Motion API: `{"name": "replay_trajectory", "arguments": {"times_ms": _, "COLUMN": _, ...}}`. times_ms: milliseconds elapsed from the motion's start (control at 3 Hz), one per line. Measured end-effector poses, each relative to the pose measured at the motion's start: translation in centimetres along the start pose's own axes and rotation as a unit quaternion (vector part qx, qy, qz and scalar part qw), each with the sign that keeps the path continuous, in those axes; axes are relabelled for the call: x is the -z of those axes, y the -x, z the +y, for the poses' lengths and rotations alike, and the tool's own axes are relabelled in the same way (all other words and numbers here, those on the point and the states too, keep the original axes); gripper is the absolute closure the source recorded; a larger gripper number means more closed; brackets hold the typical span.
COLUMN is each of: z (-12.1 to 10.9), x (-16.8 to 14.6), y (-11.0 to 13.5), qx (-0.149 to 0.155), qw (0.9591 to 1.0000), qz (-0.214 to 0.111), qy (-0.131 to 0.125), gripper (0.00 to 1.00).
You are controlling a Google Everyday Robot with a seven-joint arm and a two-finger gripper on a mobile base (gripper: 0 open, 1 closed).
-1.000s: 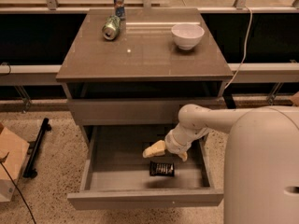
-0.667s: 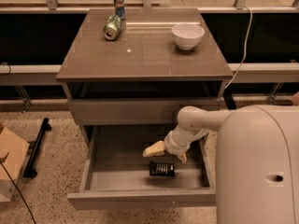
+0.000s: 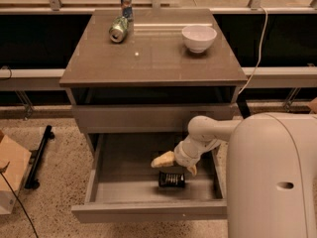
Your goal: Pick rxbar chocolate from middle drawer and place on counter
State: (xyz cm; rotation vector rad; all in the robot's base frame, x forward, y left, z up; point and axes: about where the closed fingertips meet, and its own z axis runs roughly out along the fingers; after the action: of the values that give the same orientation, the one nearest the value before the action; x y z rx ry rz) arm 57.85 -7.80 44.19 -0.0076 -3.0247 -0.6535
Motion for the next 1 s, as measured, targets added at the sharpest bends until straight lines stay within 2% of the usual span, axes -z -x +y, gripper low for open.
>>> {"name": "replay_trajectory", "arguments": {"times_ms": 667, "z": -0.5, "x": -2.6, "y": 0.5, "qx": -0.033, "qw": 0.999, "qz": 0.003, "qy": 0.031, "gripper": 0.0}}
{"name": "replay_trajectory", "arguments": {"times_ms": 1000, "z": -0.5, "x": -3.4, "y": 0.7, "qx": -0.04, "qw": 0.9986, "qz": 0.005, "qy": 0.036, "gripper": 0.0}}
